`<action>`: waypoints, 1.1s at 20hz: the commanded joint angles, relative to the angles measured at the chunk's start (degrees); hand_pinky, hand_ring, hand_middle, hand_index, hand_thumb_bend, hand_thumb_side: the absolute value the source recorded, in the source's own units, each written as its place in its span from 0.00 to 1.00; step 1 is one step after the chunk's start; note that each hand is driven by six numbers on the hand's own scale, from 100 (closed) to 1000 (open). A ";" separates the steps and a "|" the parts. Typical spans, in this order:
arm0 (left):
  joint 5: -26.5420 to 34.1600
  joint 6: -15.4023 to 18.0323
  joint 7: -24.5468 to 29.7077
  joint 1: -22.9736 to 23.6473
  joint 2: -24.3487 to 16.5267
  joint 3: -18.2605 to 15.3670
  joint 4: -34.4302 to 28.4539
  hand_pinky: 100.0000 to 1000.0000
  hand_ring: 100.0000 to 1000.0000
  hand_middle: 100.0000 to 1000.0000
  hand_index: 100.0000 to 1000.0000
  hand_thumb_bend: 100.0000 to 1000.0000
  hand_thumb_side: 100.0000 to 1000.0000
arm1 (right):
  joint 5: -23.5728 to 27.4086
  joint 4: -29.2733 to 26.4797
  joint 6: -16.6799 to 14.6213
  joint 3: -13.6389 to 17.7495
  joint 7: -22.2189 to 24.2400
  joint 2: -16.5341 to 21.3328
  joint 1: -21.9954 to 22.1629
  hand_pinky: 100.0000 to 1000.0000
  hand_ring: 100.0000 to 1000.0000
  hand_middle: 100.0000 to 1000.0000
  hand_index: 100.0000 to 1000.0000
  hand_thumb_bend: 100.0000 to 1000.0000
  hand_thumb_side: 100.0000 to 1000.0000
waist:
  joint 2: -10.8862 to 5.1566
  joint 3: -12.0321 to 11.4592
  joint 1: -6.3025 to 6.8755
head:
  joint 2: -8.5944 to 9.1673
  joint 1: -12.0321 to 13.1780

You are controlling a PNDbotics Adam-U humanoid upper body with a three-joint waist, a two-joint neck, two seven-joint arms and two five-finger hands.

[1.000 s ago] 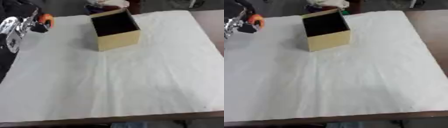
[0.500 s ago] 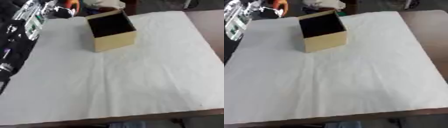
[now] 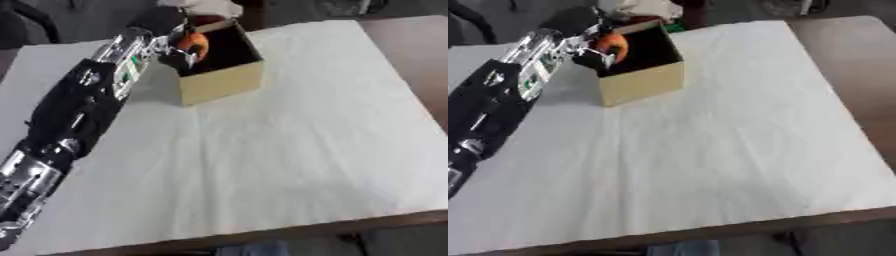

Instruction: Pick up objects on the table and place them in the box.

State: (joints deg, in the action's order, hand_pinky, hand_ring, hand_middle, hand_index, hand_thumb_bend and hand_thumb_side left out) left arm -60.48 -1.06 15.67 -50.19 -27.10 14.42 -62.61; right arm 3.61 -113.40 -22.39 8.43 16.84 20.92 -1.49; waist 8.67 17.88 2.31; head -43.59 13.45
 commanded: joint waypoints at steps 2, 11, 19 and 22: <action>-0.25 1.21 1.21 -0.75 -0.86 0.17 -0.63 0.69 0.60 0.58 0.70 0.00 0.25 | 0.27 -1.20 0.04 0.35 0.11 1.02 -0.55 0.70 0.99 0.73 0.95 0.00 0.41 | -0.65 -0.01 -0.19 | 0.62 -0.06; 2.55 -0.61 -0.62 0.39 -4.53 -1.03 -7.67 0.74 0.68 0.71 0.87 0.56 0.65 | 0.08 -1.20 -0.08 0.59 -0.03 0.87 -0.23 0.70 0.99 0.73 0.95 0.00 0.41 | -0.57 -0.41 -0.54 | 0.70 -0.34; 19.67 -6.73 -10.50 7.42 -12.25 -7.88 -26.82 0.73 0.61 0.64 0.82 0.35 0.62 | -0.32 -1.20 -0.08 1.04 -0.42 0.67 0.00 0.70 0.99 0.72 0.95 0.00 0.41 | -0.18 -2.10 -0.74 | 0.92 -1.07; 28.35 -9.05 -15.26 13.09 -14.59 -11.53 -35.68 0.73 0.59 0.61 0.81 0.31 0.61 | -0.49 -1.20 -0.09 1.22 -0.62 0.57 -0.08 0.70 0.99 0.72 0.95 0.00 0.41 | 0.09 -2.91 -0.76 | 1.06 -1.36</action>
State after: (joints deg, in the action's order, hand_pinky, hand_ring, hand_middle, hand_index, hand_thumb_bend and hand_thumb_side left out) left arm -35.37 -9.30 2.25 -36.45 -38.91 4.92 -94.24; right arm 3.45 -113.40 -22.43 8.98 16.48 20.86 -1.21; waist 9.40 14.85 1.70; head -43.21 12.32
